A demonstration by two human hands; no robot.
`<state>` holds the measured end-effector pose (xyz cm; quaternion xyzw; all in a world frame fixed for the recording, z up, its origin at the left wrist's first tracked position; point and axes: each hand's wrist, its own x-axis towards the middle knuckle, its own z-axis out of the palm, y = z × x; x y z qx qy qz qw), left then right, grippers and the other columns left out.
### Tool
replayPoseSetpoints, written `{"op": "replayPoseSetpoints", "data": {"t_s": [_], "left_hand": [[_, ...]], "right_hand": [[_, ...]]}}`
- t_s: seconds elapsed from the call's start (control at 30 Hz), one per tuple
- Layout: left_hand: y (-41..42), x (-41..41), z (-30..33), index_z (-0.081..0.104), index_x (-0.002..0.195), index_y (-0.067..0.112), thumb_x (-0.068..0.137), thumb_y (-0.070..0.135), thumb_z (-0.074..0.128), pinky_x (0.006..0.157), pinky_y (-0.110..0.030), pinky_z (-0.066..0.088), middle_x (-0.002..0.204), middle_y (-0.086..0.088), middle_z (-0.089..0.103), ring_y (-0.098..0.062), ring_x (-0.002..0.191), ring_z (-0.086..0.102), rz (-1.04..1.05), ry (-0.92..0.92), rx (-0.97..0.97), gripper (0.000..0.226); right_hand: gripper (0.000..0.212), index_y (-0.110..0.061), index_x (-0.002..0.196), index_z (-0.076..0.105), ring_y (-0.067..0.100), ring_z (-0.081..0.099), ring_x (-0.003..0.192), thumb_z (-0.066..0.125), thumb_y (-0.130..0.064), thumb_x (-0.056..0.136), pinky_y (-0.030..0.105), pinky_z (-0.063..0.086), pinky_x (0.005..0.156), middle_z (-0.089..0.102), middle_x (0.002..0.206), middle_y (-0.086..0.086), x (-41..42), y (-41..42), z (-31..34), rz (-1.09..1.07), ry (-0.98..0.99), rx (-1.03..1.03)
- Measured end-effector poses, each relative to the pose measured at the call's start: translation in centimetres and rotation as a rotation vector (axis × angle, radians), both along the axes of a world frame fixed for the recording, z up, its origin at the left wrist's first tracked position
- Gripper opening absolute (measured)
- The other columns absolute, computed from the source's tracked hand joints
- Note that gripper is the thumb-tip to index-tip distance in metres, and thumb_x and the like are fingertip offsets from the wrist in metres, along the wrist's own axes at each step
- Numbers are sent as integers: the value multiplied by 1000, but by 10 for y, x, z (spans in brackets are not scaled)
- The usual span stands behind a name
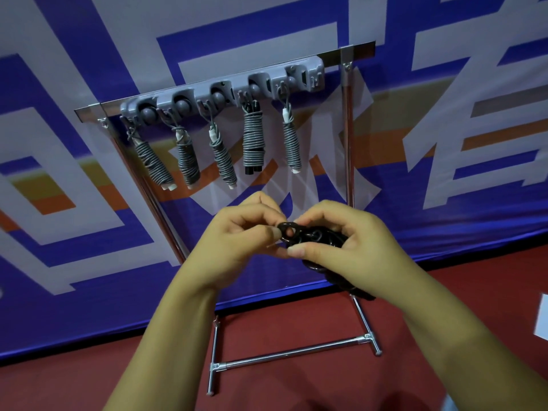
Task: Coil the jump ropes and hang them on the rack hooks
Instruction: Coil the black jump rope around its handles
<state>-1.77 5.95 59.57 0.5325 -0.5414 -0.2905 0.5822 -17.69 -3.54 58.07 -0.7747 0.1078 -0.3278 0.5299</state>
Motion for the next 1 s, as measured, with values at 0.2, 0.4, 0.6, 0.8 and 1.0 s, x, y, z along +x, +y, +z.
{"op": "replayPoseSetpoints", "data": {"t_s": [0.2, 0.4, 0.6, 0.8, 1.0], "left_hand": [[-1, 5, 0, 74, 70, 7, 68, 12, 66, 56, -23, 54, 76, 0, 55, -17, 63, 63, -112, 93, 21, 9], [-7, 2, 2, 73, 70, 9, 72, 13, 62, 56, -21, 51, 79, 3, 57, -15, 58, 60, -203, 117, 56, 12], [-7, -8, 3, 66, 80, 17, 80, 11, 65, 64, -23, 53, 89, 5, 59, -12, 70, 62, -28, 9, 28, 7], [-2, -22, 7, 70, 97, 13, 82, 11, 51, 70, -24, 49, 93, -4, 58, -11, 84, 57, 247, -883, -273, 25], [-5, -13, -2, 70, 107, 9, 89, 18, 56, 74, -30, 51, 98, -5, 61, -14, 89, 61, 286, -1016, -268, 24]], "right_hand": [[13, -28, 81, 69, 17, 65, 69, 77, -22, 73, 27, 53, 59, 68, 73, -3, -1, 0, 3, 99, -7, 60], [15, -20, 82, 64, 10, 67, 72, 77, -14, 77, 23, 54, 67, 69, 78, 2, 1, -6, 0, 147, 27, 75], [12, -18, 84, 67, 11, 67, 73, 75, -12, 78, 22, 54, 68, 70, 76, -1, 1, -12, 0, 39, 12, 43], [15, -20, 86, 70, 21, 69, 82, 76, -11, 76, 30, 57, 76, 70, 83, 5, 0, -12, 0, 62, -13, 129], [15, -19, 82, 72, 18, 68, 77, 77, -7, 74, 27, 56, 72, 71, 81, 9, 4, -11, -2, 19, -9, 290]]}}
